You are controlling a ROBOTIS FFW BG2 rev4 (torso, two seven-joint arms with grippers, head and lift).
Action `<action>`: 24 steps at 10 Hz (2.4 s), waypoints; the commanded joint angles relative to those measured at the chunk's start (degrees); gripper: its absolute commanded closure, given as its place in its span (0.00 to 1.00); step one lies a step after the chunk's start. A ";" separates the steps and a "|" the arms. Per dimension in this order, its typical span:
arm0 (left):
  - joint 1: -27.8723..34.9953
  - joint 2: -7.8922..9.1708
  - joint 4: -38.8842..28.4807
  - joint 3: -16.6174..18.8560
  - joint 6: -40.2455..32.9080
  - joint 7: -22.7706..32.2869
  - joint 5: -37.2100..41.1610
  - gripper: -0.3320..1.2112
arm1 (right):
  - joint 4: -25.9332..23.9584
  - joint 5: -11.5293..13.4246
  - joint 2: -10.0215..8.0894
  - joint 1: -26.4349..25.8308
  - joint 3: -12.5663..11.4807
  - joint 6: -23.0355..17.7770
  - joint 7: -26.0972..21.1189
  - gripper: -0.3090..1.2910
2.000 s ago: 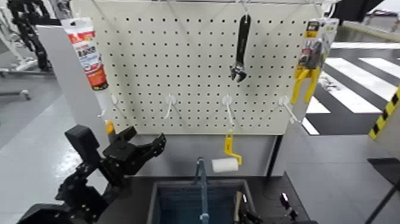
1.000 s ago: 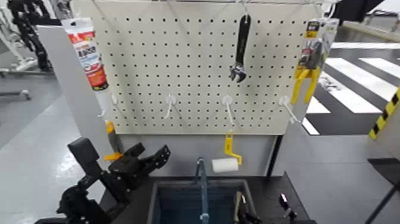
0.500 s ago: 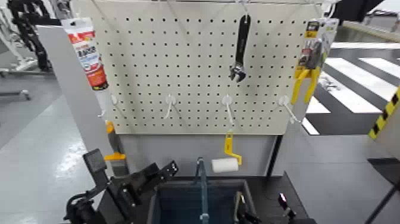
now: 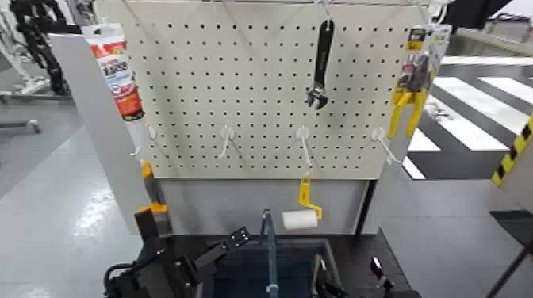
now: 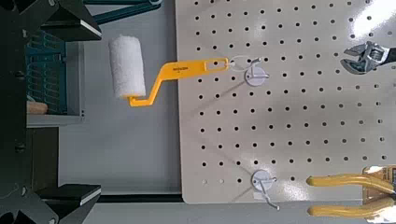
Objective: Grasp the handle of the crate.
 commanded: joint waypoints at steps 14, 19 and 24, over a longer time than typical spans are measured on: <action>-16.15 2.57 23.54 -14.94 6.69 -12.54 15.84 0.33 | 1.14 -0.51 0.09 -0.43 0.17 -2.07 0.00 0.29; -16.32 2.49 24.42 -15.56 8.01 -12.54 16.28 0.95 | 1.14 -0.60 0.09 -0.52 0.26 -2.33 0.00 0.29; -15.88 2.31 24.42 -16.43 8.80 -12.54 17.16 0.99 | 1.31 -0.69 0.09 -0.43 0.17 -2.60 0.00 0.29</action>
